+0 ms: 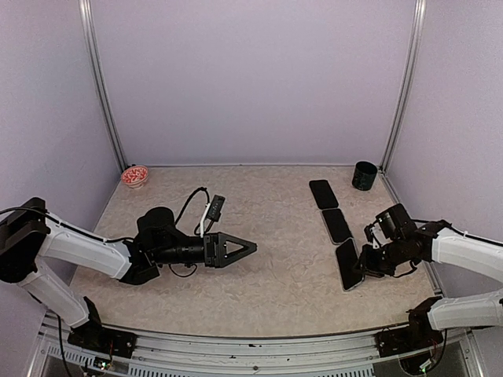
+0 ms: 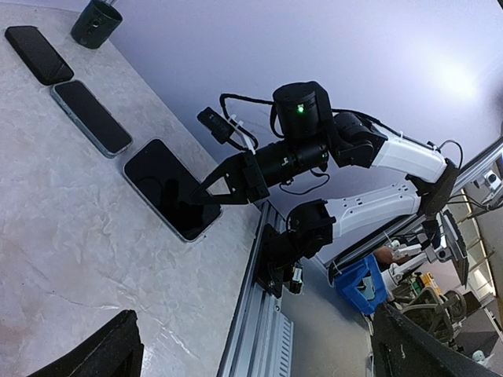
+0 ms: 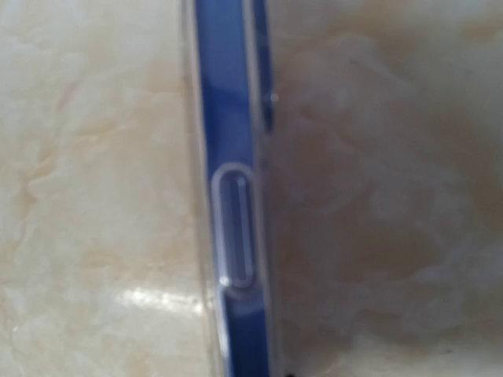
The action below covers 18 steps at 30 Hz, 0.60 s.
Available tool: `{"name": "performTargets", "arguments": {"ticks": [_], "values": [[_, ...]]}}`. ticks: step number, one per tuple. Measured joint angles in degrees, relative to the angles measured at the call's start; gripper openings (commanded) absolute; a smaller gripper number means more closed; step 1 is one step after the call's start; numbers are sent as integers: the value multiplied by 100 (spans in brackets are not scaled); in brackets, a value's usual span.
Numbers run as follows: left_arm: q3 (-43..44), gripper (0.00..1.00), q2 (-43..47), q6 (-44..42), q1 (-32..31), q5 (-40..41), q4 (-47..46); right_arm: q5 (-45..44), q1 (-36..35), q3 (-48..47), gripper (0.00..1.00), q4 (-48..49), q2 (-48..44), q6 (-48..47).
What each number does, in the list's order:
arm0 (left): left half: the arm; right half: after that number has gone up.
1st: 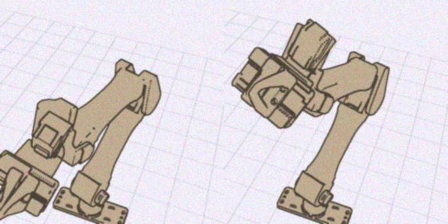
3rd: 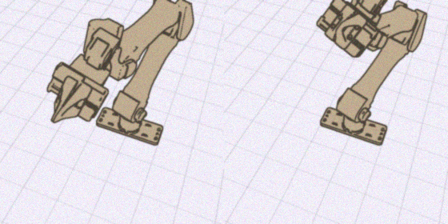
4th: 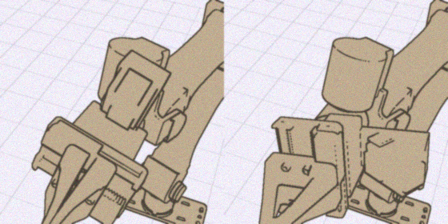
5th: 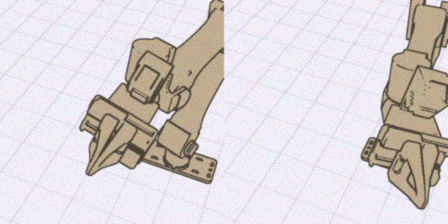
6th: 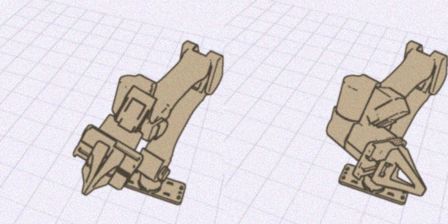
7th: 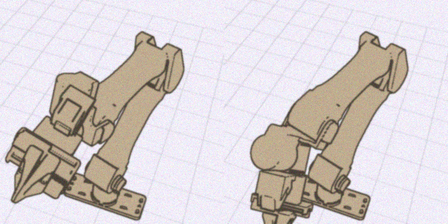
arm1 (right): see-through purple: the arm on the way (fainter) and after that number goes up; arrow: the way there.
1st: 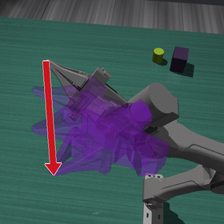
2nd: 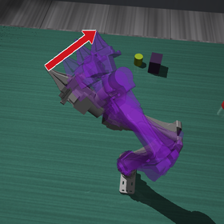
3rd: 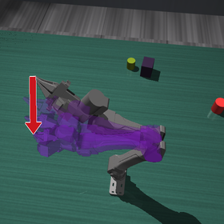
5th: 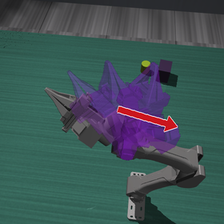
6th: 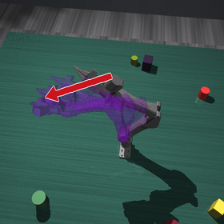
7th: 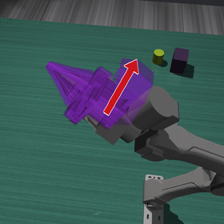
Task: Put the phone into the phone case
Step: Place the phone with the phone case at the center of the board.
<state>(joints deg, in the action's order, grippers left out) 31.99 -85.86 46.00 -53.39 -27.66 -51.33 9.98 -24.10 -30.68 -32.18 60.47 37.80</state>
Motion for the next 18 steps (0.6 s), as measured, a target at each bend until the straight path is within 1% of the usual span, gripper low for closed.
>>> {"name": "performTargets", "arguments": {"ticks": [4, 10, 18], "values": [[-103, 99, 28, 0, 57, -59, -11, -170, 4, 0, 21, -61, 52, 101], [-184, 99, 76, 2, 149, -140, -94, -426, 11, -7, 31, -140, 219, 212], [-186, 99, 76, 4, 186, -249, -210, -693, 13, -11, 34, -258, 339, 304]]}}
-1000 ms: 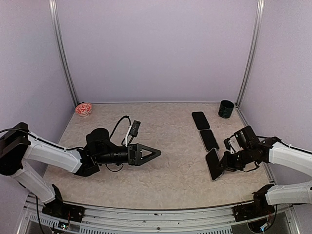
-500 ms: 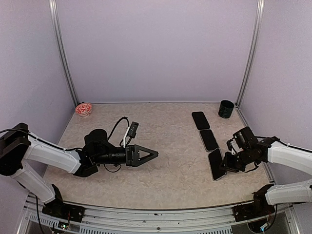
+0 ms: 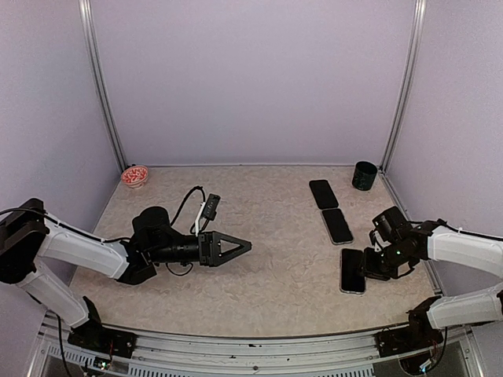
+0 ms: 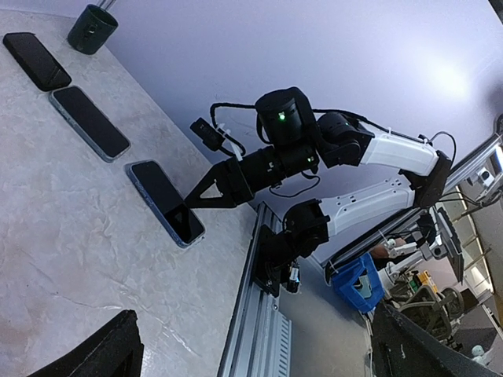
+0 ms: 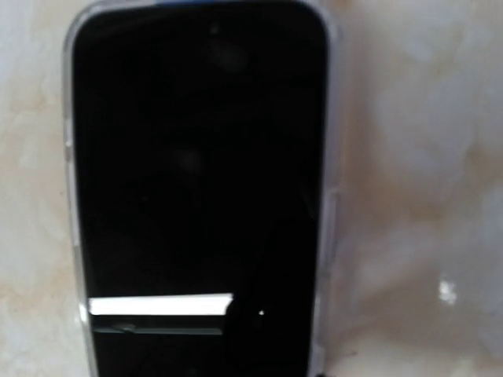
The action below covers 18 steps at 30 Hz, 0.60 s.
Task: Put the phone into the phone case
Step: Place the phone with the phone case at the center of the board, then adjust the phone with the phone case at the center of the board.
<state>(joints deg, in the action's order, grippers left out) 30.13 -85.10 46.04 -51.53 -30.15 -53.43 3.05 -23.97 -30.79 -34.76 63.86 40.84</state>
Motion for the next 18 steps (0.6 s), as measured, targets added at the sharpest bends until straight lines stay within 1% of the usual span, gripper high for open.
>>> {"name": "performTargets", "arguments": {"ticks": [1, 2, 5, 8, 9, 10, 14, 18], "values": [[0, 99, 0, 2, 9, -9, -13, -28, 0, -2, 35, 0, 7, 13], [0, 99, 0, 2, 17, -15, -17, -46, 0, -2, 38, 0, 11, 26], [0, 99, 0, 2, 37, -55, -20, -92, 2, -7, 54, -4, 13, 83], [0, 99, 0, 4, 44, -85, -20, -144, 13, -26, 74, -15, 13, 151], [0, 99, 0, 4, 46, -92, -20, -175, 17, -33, 79, -17, 13, 118], [0, 99, 0, 4, 46, -92, -22, -190, 17, -33, 89, -13, 13, 177], [0, 99, 0, 7, 46, -92, -20, -256, 24, -33, 99, 46, 52, 229], [0, 99, 2, 15, 46, -92, -20, -289, 24, -33, 99, 195, 304, 262]]}}
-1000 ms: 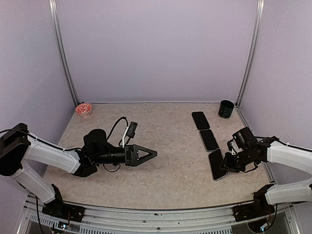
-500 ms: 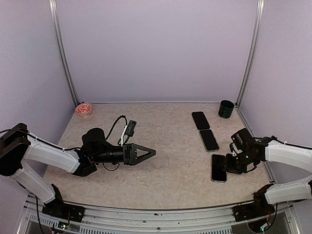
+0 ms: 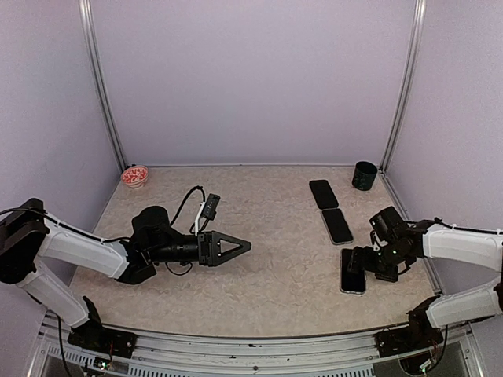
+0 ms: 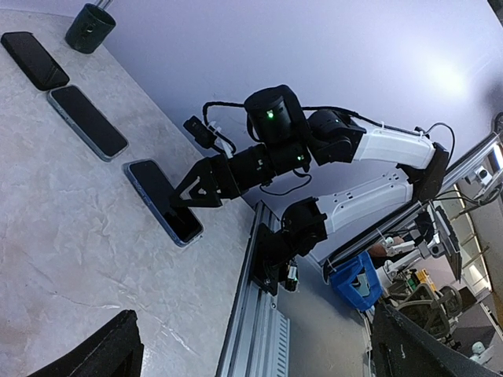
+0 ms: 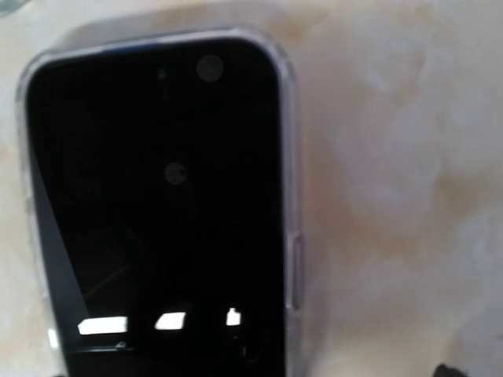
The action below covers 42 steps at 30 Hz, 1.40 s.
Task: Put the phone into the phone case
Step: Adjust the phone with the phone case at the center of the board.
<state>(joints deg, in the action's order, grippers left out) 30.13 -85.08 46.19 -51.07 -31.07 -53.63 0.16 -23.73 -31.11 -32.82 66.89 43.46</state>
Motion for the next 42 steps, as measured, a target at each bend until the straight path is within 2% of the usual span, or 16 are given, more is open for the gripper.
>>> {"name": "performTargets", "arguments": {"ticks": [13, 21, 34, 42], "values": [[-85, 99, 136, 0, 0, 7, 4, -50, -57, -286, 99, 496, 721, 11], [-111, 99, 136, 4, 0, 13, 4, -428, -463, -595, 99, 511, 1191, 37], [-225, 99, 136, 13, 0, 31, -9, -1193, -1003, -925, 75, 273, 1700, 72], [-225, 99, 136, 24, 0, 31, -15, -1130, -1003, -938, 74, 317, 1692, -481]]}}
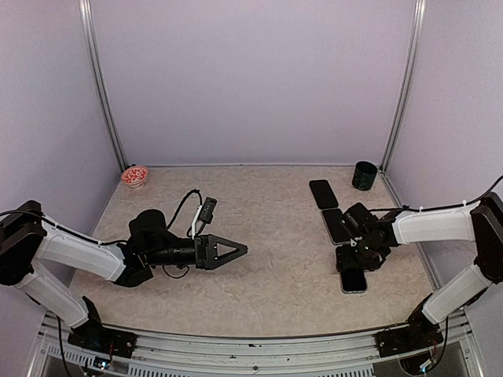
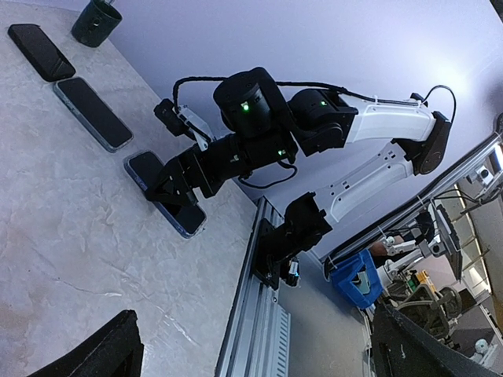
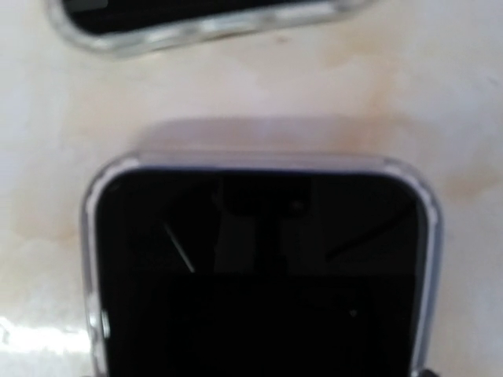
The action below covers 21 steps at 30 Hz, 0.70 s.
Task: Put the phone into the phone case
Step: Adjust the phone with the phone case at the center of the board.
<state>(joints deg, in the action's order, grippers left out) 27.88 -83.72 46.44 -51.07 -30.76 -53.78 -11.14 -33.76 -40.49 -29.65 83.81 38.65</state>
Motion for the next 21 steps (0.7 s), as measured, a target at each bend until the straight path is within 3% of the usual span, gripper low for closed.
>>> {"name": "performTargets", "arguments": {"ticks": [7, 13, 21], "values": [[0, 99, 0, 26, 0, 0, -24, 26, -2, -149, 77, -59, 116, -616], [-28, 99, 9, 24, 0, 42, -22, -31, -4, -162, 99, -107, 118, -850], [-57, 99, 455, -68, 59, 293, 468, -240, -11, -511, 100, -435, -190, -1003]]}}
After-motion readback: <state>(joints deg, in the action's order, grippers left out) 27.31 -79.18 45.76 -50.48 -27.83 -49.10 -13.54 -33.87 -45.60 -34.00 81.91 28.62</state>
